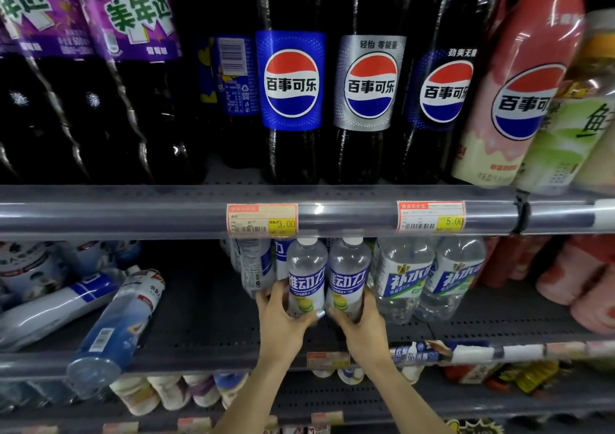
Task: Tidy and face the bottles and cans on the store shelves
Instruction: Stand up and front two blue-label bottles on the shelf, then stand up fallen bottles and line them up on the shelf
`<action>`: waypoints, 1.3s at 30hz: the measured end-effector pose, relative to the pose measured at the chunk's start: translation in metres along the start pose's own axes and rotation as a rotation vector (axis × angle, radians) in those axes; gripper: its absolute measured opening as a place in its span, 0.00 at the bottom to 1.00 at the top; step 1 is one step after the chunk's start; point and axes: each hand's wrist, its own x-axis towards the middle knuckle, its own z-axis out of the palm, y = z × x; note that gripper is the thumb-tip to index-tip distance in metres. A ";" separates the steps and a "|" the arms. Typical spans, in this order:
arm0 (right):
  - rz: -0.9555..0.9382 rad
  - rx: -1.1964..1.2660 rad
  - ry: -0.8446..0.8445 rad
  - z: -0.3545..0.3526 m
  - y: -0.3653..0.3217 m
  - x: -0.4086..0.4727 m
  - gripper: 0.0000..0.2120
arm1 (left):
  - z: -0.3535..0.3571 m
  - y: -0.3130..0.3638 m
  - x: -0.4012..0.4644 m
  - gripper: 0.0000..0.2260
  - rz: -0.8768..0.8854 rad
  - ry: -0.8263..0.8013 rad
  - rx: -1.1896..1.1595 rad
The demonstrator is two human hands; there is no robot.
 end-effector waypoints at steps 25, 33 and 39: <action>0.097 -0.184 0.314 0.051 -0.044 -0.037 0.26 | -0.077 -0.002 0.009 0.27 -0.006 -0.314 0.246; 0.086 -0.319 0.207 0.122 -0.078 -0.073 0.23 | -0.164 -0.001 0.011 0.18 0.082 -0.428 0.339; -0.074 -0.337 -0.031 0.177 -0.118 -0.082 0.23 | -0.243 0.000 0.020 0.16 0.098 -0.273 0.370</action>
